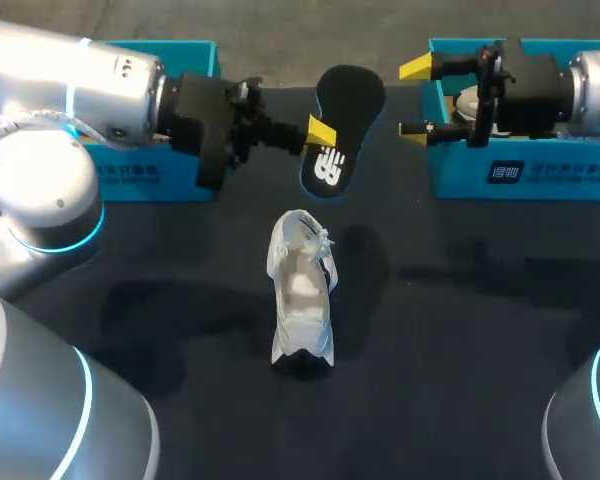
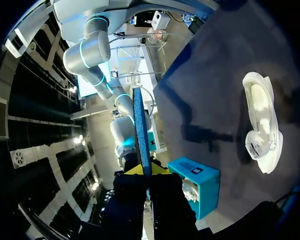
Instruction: Take the shoe out of the shoebox, open the shoe tongue, remove and reinsert the insole, then place the shoe into the shoebox
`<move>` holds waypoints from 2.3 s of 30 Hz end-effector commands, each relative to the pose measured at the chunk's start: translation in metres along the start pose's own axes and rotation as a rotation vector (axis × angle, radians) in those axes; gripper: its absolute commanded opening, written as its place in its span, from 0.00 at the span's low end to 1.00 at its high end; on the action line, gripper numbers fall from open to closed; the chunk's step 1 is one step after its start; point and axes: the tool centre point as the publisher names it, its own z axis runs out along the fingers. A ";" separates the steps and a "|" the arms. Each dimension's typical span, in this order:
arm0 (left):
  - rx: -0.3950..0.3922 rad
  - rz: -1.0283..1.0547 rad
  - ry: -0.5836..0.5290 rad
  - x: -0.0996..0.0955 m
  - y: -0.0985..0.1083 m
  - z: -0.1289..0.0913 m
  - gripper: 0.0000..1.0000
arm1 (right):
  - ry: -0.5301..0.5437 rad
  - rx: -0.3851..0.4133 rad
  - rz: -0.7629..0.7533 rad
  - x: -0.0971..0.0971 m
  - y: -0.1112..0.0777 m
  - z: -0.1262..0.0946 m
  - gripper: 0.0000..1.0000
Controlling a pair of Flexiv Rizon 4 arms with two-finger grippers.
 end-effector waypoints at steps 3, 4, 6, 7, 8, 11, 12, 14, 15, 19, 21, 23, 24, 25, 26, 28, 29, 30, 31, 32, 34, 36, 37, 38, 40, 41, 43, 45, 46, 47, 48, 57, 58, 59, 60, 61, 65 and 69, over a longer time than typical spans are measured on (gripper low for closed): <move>-0.029 0.002 -0.005 0.003 0.007 0.023 0.00 | 0.010 0.008 0.006 -0.005 0.000 0.013 1.00; -0.036 0.004 -0.010 0.003 0.008 0.025 0.00 | 0.011 0.009 0.007 -0.005 0.000 0.014 0.95; -0.042 0.007 -0.007 0.004 0.010 0.028 0.00 | 0.017 0.015 0.007 -0.004 -0.001 0.016 0.77; -0.046 0.007 -0.008 0.004 0.011 0.030 0.00 | 0.017 0.017 0.006 -0.004 -0.001 0.017 0.75; -0.051 0.005 -0.008 0.004 0.012 0.031 0.00 | 0.018 0.019 0.006 -0.004 -0.002 0.017 0.73; -0.062 0.004 -0.012 0.003 0.014 0.035 0.00 | 0.021 0.023 0.006 -0.004 -0.003 0.019 0.46; -0.066 0.001 -0.011 0.003 0.014 0.036 0.00 | 0.023 0.025 0.006 -0.004 -0.003 0.019 0.45; -0.070 -0.003 -0.014 0.003 0.015 0.038 0.00 | 0.026 0.028 0.006 -0.004 -0.004 0.020 0.44; -0.070 -0.004 -0.014 0.004 0.015 0.039 0.00 | 0.027 0.028 0.006 -0.004 -0.004 0.020 0.43; -0.073 -0.013 -0.017 0.004 0.015 0.043 0.00 | 0.032 0.031 0.010 -0.006 -0.005 0.021 0.31; -0.076 -0.014 -0.018 0.004 0.014 0.044 0.00 | 0.033 0.032 0.011 -0.006 -0.007 0.022 0.17; -0.081 -0.017 -0.025 0.004 0.014 0.045 0.00 | 0.033 0.032 0.011 -0.006 -0.007 0.022 0.00; -0.081 -0.018 -0.025 0.004 0.014 0.045 0.00 | 0.032 0.033 0.011 -0.006 -0.008 0.022 0.00; -0.082 -0.018 -0.024 0.004 0.014 0.045 0.00 | 0.031 0.028 0.006 -0.006 -0.008 0.022 0.00; -0.083 -0.018 -0.024 0.005 0.014 0.045 0.00 | 0.034 0.025 0.005 -0.006 -0.008 0.021 0.00; -0.086 -0.017 -0.022 0.005 0.015 0.045 0.02 | 0.034 0.019 0.003 -0.006 -0.009 0.020 0.00; -0.087 -0.017 -0.021 0.005 0.015 0.043 0.26 | 0.035 0.018 0.003 -0.006 -0.009 0.019 0.00; -0.087 -0.018 -0.020 0.005 0.014 0.042 0.35 | 0.035 0.016 0.002 -0.006 -0.009 0.019 0.00; -0.082 -0.018 -0.016 0.004 0.014 0.040 0.37 | 0.035 0.014 0.003 -0.007 -0.009 0.019 0.00; -0.074 -0.017 -0.006 0.004 0.013 0.039 0.46 | 0.034 0.011 0.004 -0.008 -0.009 0.018 0.00; -0.070 -0.027 0.004 0.004 0.013 0.036 1.00 | 0.031 0.008 0.007 -0.010 -0.009 0.018 0.00; -0.049 -0.044 0.033 0.004 0.012 0.031 1.00 | 0.019 0.000 0.010 -0.014 -0.008 0.018 0.00; -0.043 -0.051 0.043 0.004 0.011 0.029 1.00 | 0.020 0.000 0.011 -0.016 -0.008 0.018 0.00; -0.028 -0.064 0.072 0.004 0.011 0.026 1.00 | 0.017 -0.001 0.015 -0.017 -0.007 0.018 0.00; -0.012 -0.081 0.108 0.004 0.011 0.021 1.00 | -0.015 -0.005 0.016 -0.021 -0.007 0.020 0.00; 0.001 -0.095 0.145 0.005 0.011 0.018 1.00 | -0.016 -0.005 0.017 -0.023 -0.007 0.020 0.00; 0.008 -0.099 0.174 0.004 0.011 0.014 1.00 | -0.035 -0.007 0.019 -0.026 -0.007 0.021 0.00; 0.034 -0.115 0.248 0.003 0.012 0.008 1.00 | -0.055 -0.010 0.021 -0.030 -0.007 0.023 0.00; 0.040 -0.125 0.277 0.002 0.013 0.006 1.00 | -0.062 -0.011 0.023 -0.032 -0.007 0.024 0.00; 0.058 -0.138 0.322 0.002 0.013 0.003 1.00 | -0.066 -0.012 0.024 -0.034 -0.007 0.025 0.00; 0.066 -0.137 0.345 0.001 0.014 0.000 1.00 | -0.067 -0.012 0.025 -0.035 -0.007 0.025 0.00; 0.152 -0.180 0.604 -0.005 0.025 -0.015 1.00 | -0.118 -0.008 0.033 -0.045 -0.009 0.033 0.00; 0.156 -0.183 0.625 -0.005 0.027 -0.016 1.00 | -0.117 -0.007 0.033 -0.045 -0.009 0.033 0.00; 0.166 -0.182 0.651 -0.006 0.028 -0.017 1.00 | -0.126 -0.007 0.034 -0.046 -0.009 0.034 0.00; 0.176 -0.186 0.678 -0.006 0.030 -0.018 1.00 | -0.138 -0.009 0.033 -0.047 -0.010 0.035 0.00; 0.186 -0.185 0.706 -0.006 0.032 -0.019 1.00 | -0.140 -0.007 0.033 -0.048 -0.010 0.036 0.00; 0.207 -0.142 0.801 -0.008 0.041 -0.021 1.00 | -0.144 0.003 0.039 -0.052 -0.012 0.040 0.00; 0.236 -0.098 0.866 -0.010 0.048 -0.018 1.00 | -0.142 0.013 0.047 -0.055 -0.014 0.044 0.00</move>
